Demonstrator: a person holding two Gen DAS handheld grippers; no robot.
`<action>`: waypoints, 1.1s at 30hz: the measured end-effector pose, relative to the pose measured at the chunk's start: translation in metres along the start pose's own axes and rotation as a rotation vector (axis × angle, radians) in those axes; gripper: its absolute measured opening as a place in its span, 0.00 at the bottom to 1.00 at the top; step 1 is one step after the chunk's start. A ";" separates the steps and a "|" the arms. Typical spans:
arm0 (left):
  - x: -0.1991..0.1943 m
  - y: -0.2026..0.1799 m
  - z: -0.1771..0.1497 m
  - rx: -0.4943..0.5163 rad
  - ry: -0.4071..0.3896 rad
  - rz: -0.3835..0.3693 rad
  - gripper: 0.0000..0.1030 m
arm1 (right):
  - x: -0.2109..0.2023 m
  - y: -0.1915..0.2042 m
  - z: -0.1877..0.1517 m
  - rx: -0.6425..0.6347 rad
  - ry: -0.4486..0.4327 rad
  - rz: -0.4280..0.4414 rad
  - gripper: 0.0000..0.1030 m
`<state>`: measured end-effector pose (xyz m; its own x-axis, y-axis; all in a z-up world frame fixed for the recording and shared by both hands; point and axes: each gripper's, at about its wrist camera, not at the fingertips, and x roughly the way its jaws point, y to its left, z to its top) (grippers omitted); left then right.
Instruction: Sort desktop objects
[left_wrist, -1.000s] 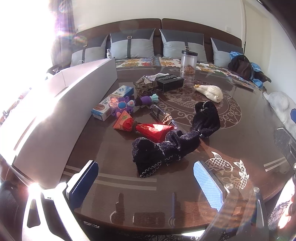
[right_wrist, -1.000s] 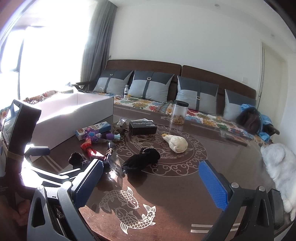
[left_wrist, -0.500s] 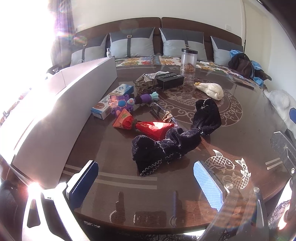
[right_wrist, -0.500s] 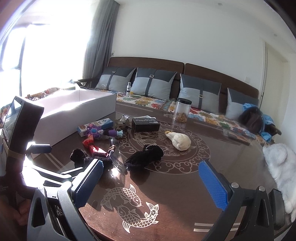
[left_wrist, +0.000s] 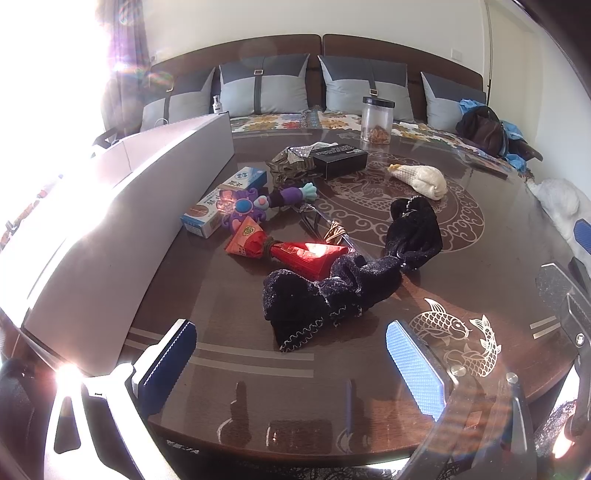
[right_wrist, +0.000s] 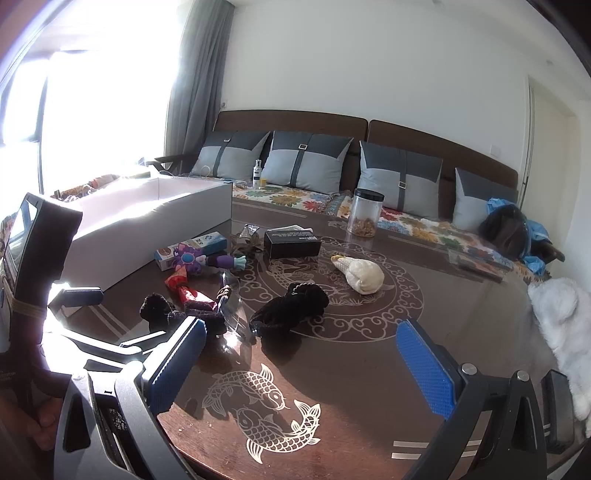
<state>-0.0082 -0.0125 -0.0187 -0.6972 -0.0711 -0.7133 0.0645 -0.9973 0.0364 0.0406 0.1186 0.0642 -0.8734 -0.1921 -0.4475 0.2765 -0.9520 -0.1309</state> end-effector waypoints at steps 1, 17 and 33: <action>0.000 0.000 0.000 0.000 0.000 0.000 1.00 | 0.000 0.000 0.000 0.001 0.001 0.000 1.00; 0.000 0.000 0.000 -0.001 -0.001 0.002 1.00 | 0.003 -0.001 -0.001 0.010 0.012 0.005 1.00; 0.000 0.002 0.000 -0.004 0.001 0.002 1.00 | 0.005 -0.003 -0.002 0.017 0.017 0.006 1.00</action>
<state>-0.0083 -0.0144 -0.0182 -0.6966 -0.0731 -0.7138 0.0686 -0.9970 0.0353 0.0363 0.1206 0.0605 -0.8649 -0.1941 -0.4629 0.2749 -0.9548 -0.1134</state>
